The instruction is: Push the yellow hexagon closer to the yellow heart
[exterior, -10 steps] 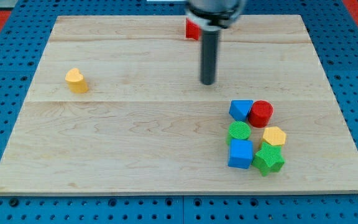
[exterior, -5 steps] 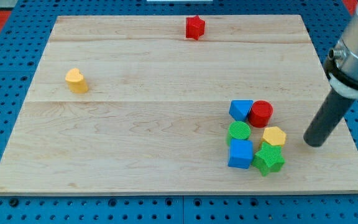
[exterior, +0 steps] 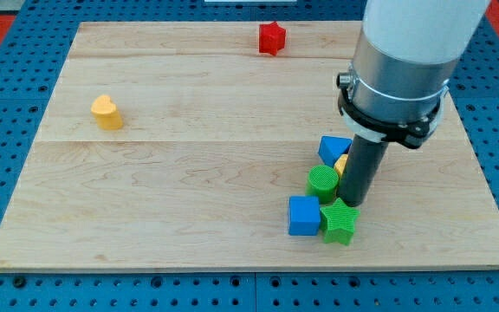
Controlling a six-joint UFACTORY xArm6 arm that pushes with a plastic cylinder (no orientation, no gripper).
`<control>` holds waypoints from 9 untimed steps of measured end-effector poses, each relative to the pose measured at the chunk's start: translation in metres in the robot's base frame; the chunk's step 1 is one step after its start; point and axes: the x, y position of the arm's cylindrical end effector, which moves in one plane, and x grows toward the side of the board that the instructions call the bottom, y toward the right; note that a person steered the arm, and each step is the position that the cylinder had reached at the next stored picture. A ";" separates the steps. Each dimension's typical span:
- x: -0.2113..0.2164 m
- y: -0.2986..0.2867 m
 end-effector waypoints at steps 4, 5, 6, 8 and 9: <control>-0.007 0.018; -0.020 0.020; -0.041 0.020; -0.090 0.020; -0.115 0.020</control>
